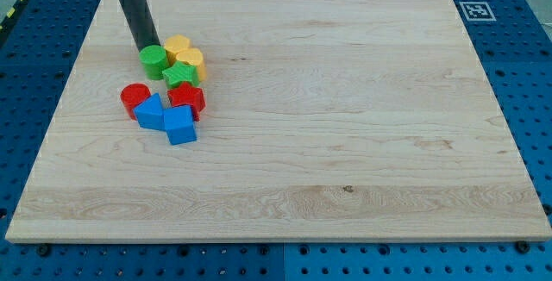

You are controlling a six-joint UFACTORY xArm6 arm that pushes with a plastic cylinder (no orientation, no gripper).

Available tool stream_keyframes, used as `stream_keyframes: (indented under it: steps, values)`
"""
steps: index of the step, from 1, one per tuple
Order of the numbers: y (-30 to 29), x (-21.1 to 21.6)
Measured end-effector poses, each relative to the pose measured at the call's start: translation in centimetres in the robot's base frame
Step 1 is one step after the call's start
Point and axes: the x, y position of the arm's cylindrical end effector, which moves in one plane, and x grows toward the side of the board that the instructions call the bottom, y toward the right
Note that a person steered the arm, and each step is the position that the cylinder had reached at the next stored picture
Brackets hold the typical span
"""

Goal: Move the yellow blocks to the top of the green blocks

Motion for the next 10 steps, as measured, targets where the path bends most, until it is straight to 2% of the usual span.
stream_keyframes:
  steps: [2,4,6,7,10]
  values:
    - [0.9,3.0]
    - [-1.3,-2.5]
    - [8.1,-3.3]
    - [8.2,-3.0]
    - [3.3,0.3]
